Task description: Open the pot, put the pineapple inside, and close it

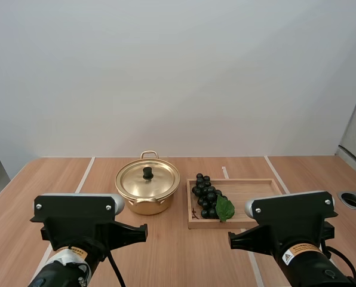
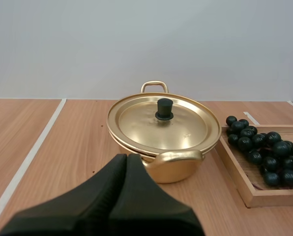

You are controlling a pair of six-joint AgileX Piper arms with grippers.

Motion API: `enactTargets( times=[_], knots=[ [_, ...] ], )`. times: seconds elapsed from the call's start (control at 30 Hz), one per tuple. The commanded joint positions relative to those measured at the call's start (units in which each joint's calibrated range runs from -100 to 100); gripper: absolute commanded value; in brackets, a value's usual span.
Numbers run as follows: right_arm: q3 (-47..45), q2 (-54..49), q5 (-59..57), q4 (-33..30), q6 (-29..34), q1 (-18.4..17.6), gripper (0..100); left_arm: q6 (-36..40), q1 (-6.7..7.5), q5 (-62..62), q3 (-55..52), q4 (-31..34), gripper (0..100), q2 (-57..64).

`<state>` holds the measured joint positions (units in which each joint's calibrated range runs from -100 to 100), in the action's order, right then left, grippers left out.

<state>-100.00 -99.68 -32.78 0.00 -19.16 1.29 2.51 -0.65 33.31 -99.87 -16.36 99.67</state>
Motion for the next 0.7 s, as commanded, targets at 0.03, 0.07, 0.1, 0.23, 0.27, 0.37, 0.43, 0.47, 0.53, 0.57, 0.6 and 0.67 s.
enactTargets(
  times=[0.03, 0.07, 0.1, 0.23, 0.27, 0.37, 0.43, 0.47, 0.53, 0.57, 0.6, 0.67],
  knots=[
    [0.00, -0.32, 0.06, -0.90, 0.20, 0.20, 0, 1.61, -0.40, -1.72, -0.13, 3.89, 0, 0.33],
    [0.00, -0.32, -0.16, -1.15, 0.20, 0.20, 0, 2.12, -0.40, -1.91, -0.13, 4.42, 0, 0.33],
    [0.00, -0.32, -0.16, -1.15, 0.20, 0.20, 0, 2.46, -0.40, -1.91, -0.13, 4.75, 0, 0.33],
    [0.00, -0.32, -0.16, -1.15, 0.20, 0.20, 0, 2.57, -0.40, -1.91, -0.13, 4.85, 0, 0.33],
    [0.00, -0.32, -0.16, -1.04, 0.20, 0.20, 0, 2.57, -0.40, -1.91, -0.13, 4.85, 0, 0.33],
    [0.00, -0.32, 5.41, 0.00, 0.20, 0.20, 0, 2.57, -0.40, -1.91, -0.13, 4.98, 0, 0.33],
    [0.00, -0.32, 5.58, 0.36, 0.20, -0.26, 0, 2.57, -0.40, -1.91, -0.13, 4.98, 0, 0.33],
    [0.00, -0.32, 3.18, 0.36, 0.20, -0.48, 0, 2.57, -0.40, -1.91, -0.13, 4.98, 0, 0.33],
    [0.00, -0.32, -0.08, 0.00, 0.20, -0.68, 0, 2.57, -0.40, -1.91, -0.13, 4.98, 0, 0.33],
    [0.00, -0.32, -0.08, 0.00, 0.20, -0.68, 0, 2.57, -0.40, -1.91, -0.13, 4.98, 0, 0.33],
    [0.00, -0.32, -0.08, 0.00, 0.20, -0.68, 0, 2.57, -0.40, -1.91, -0.13, 4.98, 0, 0.33],
    [0.00, -0.32, -0.08, 0.00, 0.20, -0.68, 0, 2.57, -0.40, -1.91, -0.13, 4.98, 0, 0.33]
  ],
)
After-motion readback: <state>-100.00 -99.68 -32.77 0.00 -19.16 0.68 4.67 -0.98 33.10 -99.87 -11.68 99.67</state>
